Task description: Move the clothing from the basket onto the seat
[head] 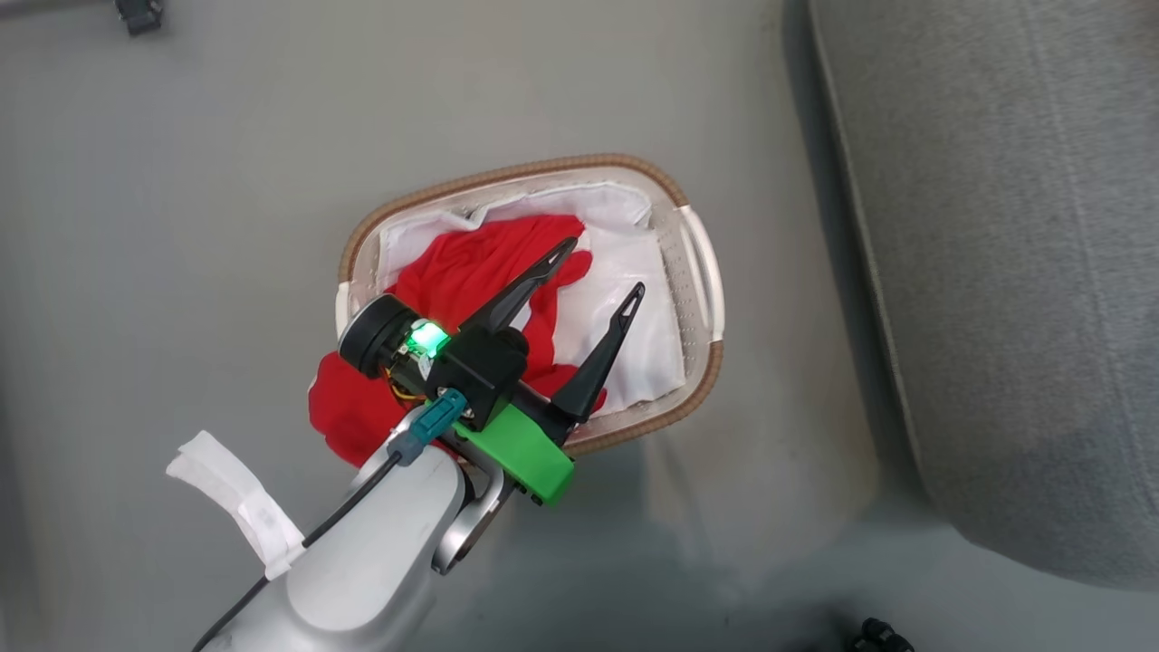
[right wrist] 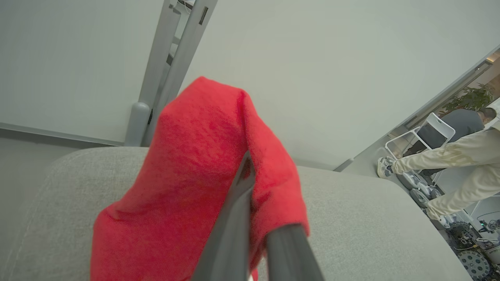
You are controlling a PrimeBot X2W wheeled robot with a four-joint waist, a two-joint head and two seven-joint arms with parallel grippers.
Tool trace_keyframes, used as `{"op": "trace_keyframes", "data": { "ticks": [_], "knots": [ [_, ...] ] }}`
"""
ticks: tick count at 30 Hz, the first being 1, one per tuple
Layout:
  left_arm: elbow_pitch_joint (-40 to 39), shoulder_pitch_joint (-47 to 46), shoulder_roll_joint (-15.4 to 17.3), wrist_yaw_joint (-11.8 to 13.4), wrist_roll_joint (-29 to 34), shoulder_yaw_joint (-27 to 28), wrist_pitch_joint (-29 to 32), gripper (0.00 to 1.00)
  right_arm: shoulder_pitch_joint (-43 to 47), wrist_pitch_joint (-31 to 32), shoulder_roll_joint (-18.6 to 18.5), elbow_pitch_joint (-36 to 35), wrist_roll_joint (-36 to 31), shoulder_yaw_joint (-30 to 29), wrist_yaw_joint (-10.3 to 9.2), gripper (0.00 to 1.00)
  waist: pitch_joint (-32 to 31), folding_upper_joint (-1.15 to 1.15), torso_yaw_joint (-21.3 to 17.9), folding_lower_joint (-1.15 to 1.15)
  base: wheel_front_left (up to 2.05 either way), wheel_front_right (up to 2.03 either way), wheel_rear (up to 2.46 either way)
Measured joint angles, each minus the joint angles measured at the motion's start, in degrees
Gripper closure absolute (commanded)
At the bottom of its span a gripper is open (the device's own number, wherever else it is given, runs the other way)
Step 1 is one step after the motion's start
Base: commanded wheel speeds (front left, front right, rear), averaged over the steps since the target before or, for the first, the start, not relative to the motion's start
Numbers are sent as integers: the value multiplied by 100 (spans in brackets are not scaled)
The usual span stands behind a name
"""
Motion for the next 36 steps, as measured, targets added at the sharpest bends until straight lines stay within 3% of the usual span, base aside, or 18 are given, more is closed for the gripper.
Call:
{"op": "trace_keyframes", "data": {
  "ticks": [7, 8, 11, 12, 13, 18, 25, 36],
  "knots": [
    [7, -10, 27, 0, 67, 137, 0, 0, 382, -410, 438, 738, -200, -253, 0, 100, 439, 0, 231, 0, 0, 0, 0],
    [16, -14, 33, 0, 86, 140, 0, 0, 387, -468, 495, 802, -211, -278, 0, 95, 472, 0, 232, 0, 0, 0, 0],
    [53, -36, 31, -12, 99, 142, 0, 0, 432, -598, 632, 886, -211, -431, 0, 60, 500, 0, 188, 0, 0, 0, 0],
    [64, -43, 26, -13, 100, 145, 0, 0, 469, -625, 651, 898, -218, -466, 0, 25, 492, 0, 166, 0, 0, 0, 0],
    [76, -44, 22, -14, 103, 147, 0, 0, 504, -645, 671, 903, -221, -494, 0, 0, 478, 0, 150, 0, 0, 0, 0],
    [126, -39, 9, -13, 103, 231, 0, 0, 793, -704, 865, 746, -153, -566, 0, 0, 353, 0, 71, 0, 0, 0, 0],
    [69, 131, -12, 34, 49, 609, 0, 0, 1660, -706, 1105, -145, 36, -569, 0, 0, 44, 0, -25, 0, 0, 0, 0],
    [-90, 831, -175, 63, 3, 1575, -1, 0, 2516, -714, 1397, -1079, 253, -300, 0, 0, -812, 0, -31, 0, 0, 0, 0]
  ]
}}
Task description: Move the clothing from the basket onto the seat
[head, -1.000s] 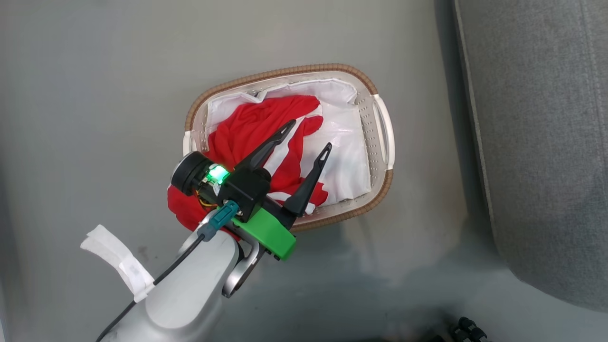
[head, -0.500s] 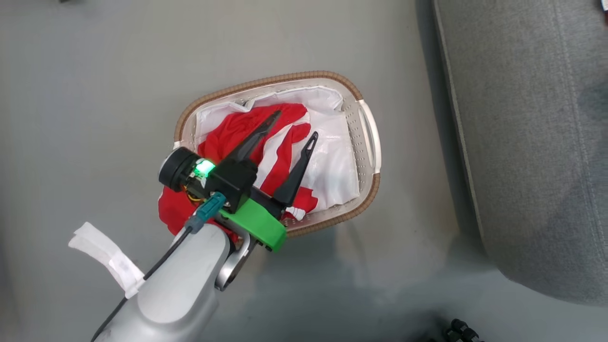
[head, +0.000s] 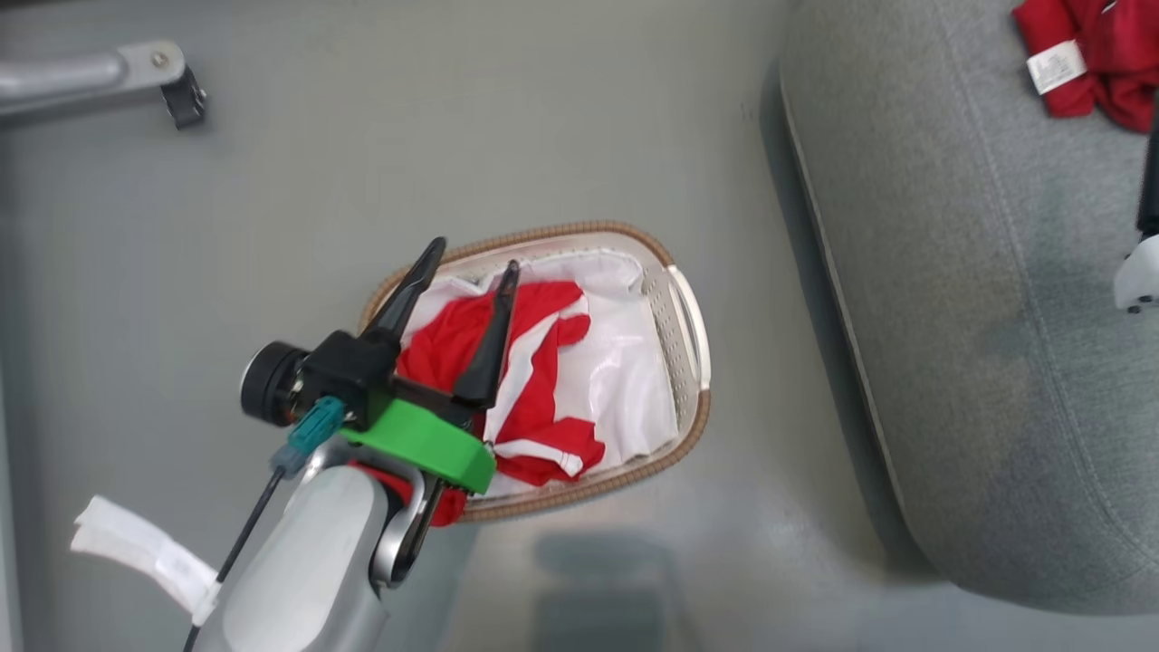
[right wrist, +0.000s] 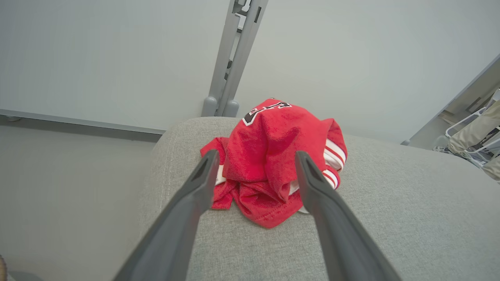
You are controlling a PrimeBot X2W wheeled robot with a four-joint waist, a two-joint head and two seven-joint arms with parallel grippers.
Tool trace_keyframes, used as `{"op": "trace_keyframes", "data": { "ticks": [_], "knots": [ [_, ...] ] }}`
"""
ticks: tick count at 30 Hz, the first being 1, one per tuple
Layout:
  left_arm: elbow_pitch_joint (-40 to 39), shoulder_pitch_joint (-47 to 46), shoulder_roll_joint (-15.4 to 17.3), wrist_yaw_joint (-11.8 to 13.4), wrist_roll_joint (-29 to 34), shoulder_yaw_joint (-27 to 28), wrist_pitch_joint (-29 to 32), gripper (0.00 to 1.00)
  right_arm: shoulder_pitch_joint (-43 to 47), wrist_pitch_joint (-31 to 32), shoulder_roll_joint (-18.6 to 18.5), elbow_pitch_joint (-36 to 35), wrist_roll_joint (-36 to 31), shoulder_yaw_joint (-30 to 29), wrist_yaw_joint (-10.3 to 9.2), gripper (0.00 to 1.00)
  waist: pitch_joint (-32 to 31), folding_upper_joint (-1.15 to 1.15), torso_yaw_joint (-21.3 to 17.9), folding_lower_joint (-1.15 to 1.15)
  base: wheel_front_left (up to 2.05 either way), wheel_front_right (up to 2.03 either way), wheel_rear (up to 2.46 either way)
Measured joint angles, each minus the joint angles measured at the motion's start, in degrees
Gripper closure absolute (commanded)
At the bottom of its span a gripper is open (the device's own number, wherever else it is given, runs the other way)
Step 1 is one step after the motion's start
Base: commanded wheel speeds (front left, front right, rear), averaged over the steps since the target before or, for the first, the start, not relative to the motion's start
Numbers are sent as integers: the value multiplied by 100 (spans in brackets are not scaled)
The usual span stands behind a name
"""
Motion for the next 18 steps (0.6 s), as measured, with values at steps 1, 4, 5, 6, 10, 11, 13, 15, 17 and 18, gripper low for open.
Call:
{"op": "trace_keyframes", "data": {
  "ticks": [1, 4, 5, 6, 10, 11, 13, 15, 17, 18],
  "knots": [
    [-13, 70, -15, 7, 2, 91, 1, 0, 43, 0, 19, -41, 20, 47, 0, 0, -79, 0, 8, 0, 0, 0, 0],
    [-43, 299, -88, 15, 40, 405, 0, 0, 172, 0, 37, -123, 100, 191, 0, 0, -356, 0, 47, 0, 0, 0, 0],
    [-52, 381, -124, 15, 47, 517, 0, 0, 207, 0, 49, -157, 134, 223, 0, 0, -453, 0, 67, 0, 0, 0, 0],
    [-56, 467, -156, 14, 66, 614, 0, 0, 235, 0, 76, -198, 179, 264, 0, 0, -551, 0, 91, -1, 0, 0, 0],
    [-104, 828, -265, 22, 130, 1033, 0, 0, 418, 0, 294, -357, 292, 461, 0, 0, -896, 0, 202, -1, 0, 0, 0],
    [-118, 909, -281, 31, 156, 1134, 0, 0, 456, 0, 364, -388, 323, 511, 0, 0, -963, 0, 227, -1, 0, 0, 0],
    [-156, 1150, -347, 59, 172, 1386, 0, 0, 567, 0, 571, -494, 379, 615, 0, 0, -1123, 0, 292, -1, 0, 0, 0],
    [-187, 1367, -415, 63, 187, 1592, 0, 0, 703, -1, 800, -602, 515, 651, 0, 0, -1254, 0, 351, -1, 0, 0, 0],
    [-201, 1571, -501, 36, 153, 1777, 0, 0, 914, -1, 991, -722, 565, 795, 0, 0, -1375, 0, 426, -1, 0, 0, 0],
    [-203, 1629, -521, 18, 156, 1823, 0, 0, 1000, -1, 1051, -768, 566, 838, 0, 0, -1416, 0, 460, -1, 0, 0, 0]
  ]
}}
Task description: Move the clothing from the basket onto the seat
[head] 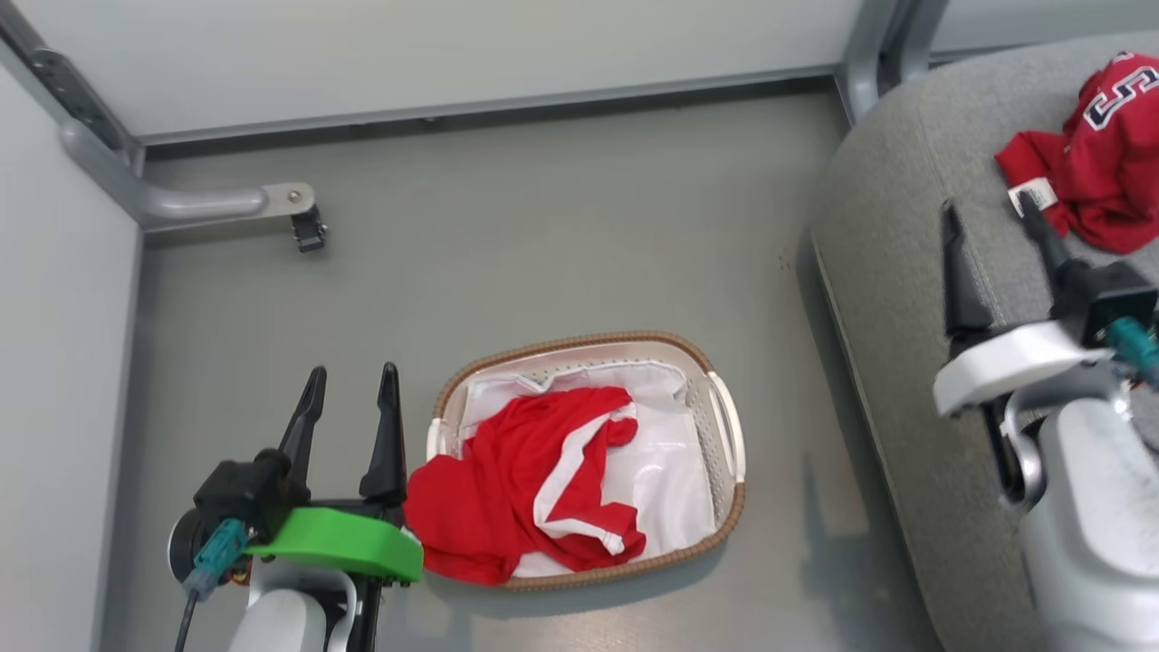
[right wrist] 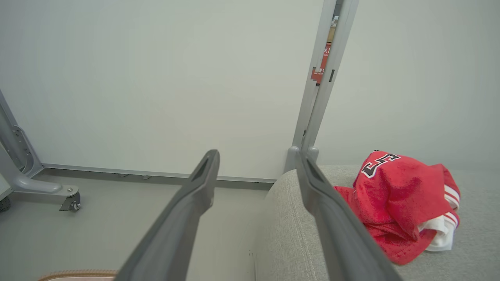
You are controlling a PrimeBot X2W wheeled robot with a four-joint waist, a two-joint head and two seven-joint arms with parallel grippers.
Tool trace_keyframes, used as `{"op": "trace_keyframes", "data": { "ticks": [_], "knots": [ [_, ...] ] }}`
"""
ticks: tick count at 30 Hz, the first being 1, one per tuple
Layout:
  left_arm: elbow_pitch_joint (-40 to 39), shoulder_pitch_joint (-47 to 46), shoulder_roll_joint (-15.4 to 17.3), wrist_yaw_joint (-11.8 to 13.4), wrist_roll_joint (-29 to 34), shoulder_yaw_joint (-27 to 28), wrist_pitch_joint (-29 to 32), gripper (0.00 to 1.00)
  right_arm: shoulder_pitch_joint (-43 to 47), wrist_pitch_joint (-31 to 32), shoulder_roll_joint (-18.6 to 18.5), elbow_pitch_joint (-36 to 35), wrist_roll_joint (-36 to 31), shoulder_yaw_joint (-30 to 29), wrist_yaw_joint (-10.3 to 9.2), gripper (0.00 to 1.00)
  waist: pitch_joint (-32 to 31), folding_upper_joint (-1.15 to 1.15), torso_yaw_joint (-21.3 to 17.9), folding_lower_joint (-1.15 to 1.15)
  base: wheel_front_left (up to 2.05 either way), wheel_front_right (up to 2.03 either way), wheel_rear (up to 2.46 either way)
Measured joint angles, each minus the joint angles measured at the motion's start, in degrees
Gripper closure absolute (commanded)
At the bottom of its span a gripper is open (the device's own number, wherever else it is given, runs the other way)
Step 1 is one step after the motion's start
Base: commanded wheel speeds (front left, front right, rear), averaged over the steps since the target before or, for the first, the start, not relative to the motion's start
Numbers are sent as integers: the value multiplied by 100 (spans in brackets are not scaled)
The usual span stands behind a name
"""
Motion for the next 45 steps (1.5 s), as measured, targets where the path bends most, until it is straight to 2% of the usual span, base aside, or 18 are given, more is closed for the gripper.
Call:
{"op": "trace_keyframes", "data": {
  "ticks": [8, 12, 21, 45],
  "knots": [
    [-2, 422, -119, -99, 210, 274, 0, 0, 878, 0, 519, -232, 53, 623, 0, 0, -334, 0, 285, 0, 0, 0, 0],
    [-33, 673, -134, -104, 266, 339, 0, 0, 1290, 0, 645, -339, 137, 566, 0, 0, -480, 0, 360, 0, 0, 0, 0],
    [-45, 949, -147, -94, 231, 493, 0, 0, 1788, 0, 671, -572, 357, 559, 0, 0, -733, 0, 385, 0, 0, 0, 0],
    [-7, 998, -151, -64, 229, 483, 0, 0, 1861, 0, 671, -598, 390, 568, 0, 0, -856, 0, 272, 0, 0, 0, 0]
  ]
}}
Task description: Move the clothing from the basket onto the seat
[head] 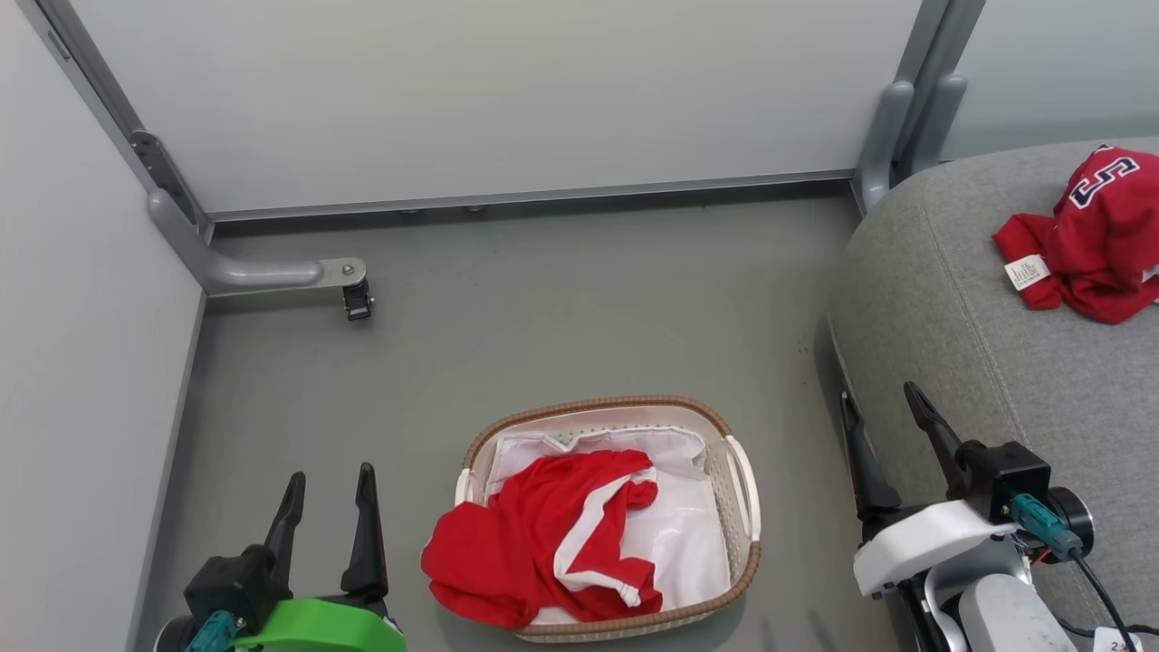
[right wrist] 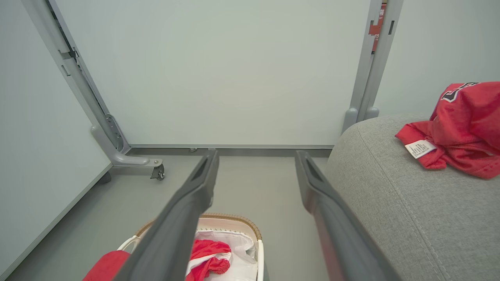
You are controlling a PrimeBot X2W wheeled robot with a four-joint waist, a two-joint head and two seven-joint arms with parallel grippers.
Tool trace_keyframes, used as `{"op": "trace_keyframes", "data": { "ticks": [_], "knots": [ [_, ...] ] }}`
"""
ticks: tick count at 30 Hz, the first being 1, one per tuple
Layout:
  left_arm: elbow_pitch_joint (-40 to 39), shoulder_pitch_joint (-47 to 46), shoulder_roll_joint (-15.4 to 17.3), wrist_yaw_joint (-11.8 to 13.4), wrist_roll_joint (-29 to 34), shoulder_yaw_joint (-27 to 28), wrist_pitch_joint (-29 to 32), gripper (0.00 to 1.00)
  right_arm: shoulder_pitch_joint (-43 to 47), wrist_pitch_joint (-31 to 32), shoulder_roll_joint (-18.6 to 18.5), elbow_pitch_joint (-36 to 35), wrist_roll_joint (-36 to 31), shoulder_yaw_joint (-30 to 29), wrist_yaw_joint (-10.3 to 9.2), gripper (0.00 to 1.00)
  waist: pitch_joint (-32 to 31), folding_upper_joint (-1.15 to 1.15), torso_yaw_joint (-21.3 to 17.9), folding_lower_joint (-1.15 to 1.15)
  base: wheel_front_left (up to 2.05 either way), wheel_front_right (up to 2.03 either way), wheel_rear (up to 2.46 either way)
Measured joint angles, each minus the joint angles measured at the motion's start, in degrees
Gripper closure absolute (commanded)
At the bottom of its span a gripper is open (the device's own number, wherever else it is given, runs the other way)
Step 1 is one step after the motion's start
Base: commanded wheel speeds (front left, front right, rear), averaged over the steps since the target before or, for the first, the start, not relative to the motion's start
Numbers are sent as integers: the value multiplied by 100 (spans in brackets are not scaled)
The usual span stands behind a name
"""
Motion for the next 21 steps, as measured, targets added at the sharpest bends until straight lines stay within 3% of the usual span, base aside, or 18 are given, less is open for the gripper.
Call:
{"op": "trace_keyframes", "data": {
  "ticks": [21],
  "knots": [
    [5, -64, 0, -2, 51, -97, 0, 0, -71, 0, 0, -7, 3, -49, 0, 0, 167, 0, -33, 0, 0, 0, 0]
  ]
}}
